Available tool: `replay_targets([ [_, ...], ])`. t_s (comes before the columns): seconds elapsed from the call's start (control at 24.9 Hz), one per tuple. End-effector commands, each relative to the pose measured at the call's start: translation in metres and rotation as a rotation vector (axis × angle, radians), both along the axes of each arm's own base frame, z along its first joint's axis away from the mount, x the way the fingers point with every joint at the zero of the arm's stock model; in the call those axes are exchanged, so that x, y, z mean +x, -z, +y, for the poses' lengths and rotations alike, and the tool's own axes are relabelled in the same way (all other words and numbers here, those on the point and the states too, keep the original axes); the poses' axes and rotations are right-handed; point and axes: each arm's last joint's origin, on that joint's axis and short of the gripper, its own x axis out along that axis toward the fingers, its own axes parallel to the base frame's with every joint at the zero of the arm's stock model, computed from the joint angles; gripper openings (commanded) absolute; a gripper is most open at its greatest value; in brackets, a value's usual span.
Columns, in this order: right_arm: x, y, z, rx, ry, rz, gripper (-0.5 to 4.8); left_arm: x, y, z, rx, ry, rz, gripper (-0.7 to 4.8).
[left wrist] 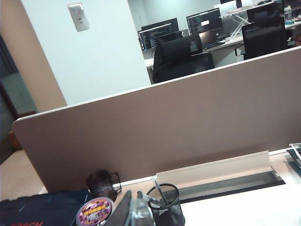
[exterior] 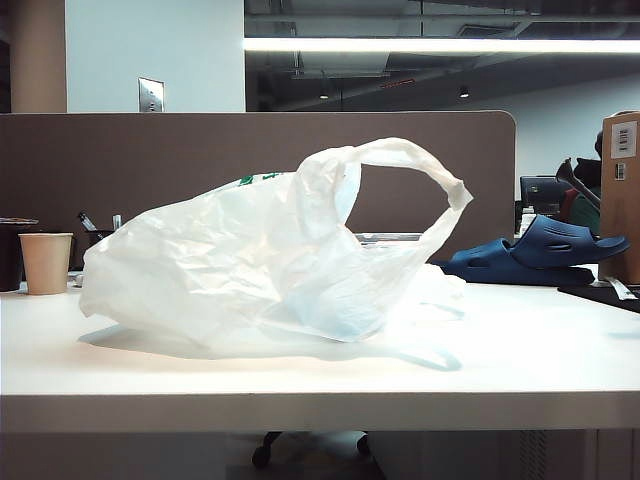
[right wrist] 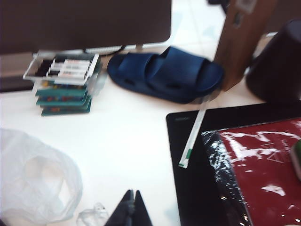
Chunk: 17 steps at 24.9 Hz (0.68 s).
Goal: Put the power bank into the bag.
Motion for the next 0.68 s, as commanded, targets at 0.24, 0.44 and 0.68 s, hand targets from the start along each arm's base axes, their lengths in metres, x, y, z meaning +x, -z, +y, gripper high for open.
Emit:
replay_targets([
  [0.24,-0.053,-0.008,0.004,0.038,0.004,-0.100,-0.05,-0.021,0.003,0.012,-0.142,-0.042,0.084,-0.06],
  [0.44,-0.083,0.026,0.006,0.046,-0.023,-0.132,-0.05,-0.038,0.000,0.009,-0.137,0.054,0.088,-0.06],
  [0.68,-0.122,0.062,0.009,0.044,-0.030,-0.191,-0.05,-0.070,0.012,0.008,-0.142,0.063,0.104,-0.06],
])
